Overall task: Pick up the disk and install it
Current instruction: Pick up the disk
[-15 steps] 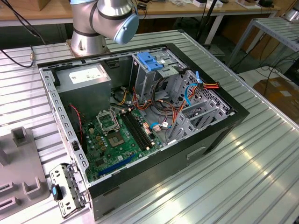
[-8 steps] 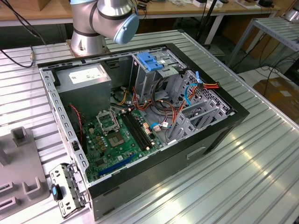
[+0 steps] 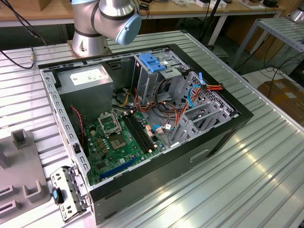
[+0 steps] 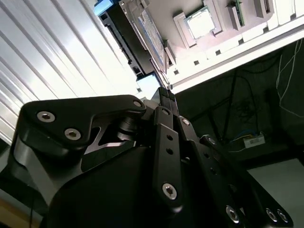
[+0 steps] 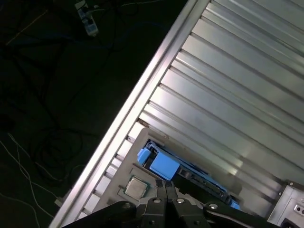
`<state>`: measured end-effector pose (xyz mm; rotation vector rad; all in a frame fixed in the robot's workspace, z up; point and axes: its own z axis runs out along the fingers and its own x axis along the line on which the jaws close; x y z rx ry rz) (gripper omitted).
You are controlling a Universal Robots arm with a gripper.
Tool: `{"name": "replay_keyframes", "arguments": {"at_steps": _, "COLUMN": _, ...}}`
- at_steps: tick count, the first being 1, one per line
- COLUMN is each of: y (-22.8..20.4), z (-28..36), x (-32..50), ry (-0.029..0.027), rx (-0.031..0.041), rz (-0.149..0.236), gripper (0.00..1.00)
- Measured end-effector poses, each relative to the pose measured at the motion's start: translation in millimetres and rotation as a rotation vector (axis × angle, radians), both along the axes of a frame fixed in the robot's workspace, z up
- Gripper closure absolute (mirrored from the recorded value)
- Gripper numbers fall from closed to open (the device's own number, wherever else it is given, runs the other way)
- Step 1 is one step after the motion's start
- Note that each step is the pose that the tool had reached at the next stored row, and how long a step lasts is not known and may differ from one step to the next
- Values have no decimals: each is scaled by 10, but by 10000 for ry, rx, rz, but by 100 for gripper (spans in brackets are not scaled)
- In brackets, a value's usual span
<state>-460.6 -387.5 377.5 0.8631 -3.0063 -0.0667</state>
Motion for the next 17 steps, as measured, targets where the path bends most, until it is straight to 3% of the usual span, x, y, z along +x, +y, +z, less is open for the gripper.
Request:
{"name": "replay_keyframes", "arguments": {"at_steps": 3, "y": 0, "z": 0, "x": 0, "ry": 0, "rx": 0, "rz": 553, "gripper": 89}}
{"name": "replay_keyframes", "arguments": {"at_steps": 4, "y": 0, "z": 0, "x": 0, "ry": 0, "rx": 0, "rz": 994, "gripper": 89}}
{"name": "replay_keyframes", "arguments": {"at_steps": 11, "y": 0, "z": -4, "x": 0, "ry": -6, "rx": -2, "rz": 2087, "gripper": 89}}
{"name": "replay_keyframes", "arguments": {"at_steps": 17, "y": 0, "z": -17, "x": 0, "ry": -20, "rx": -6, "rz": 3332, "gripper": 89}}
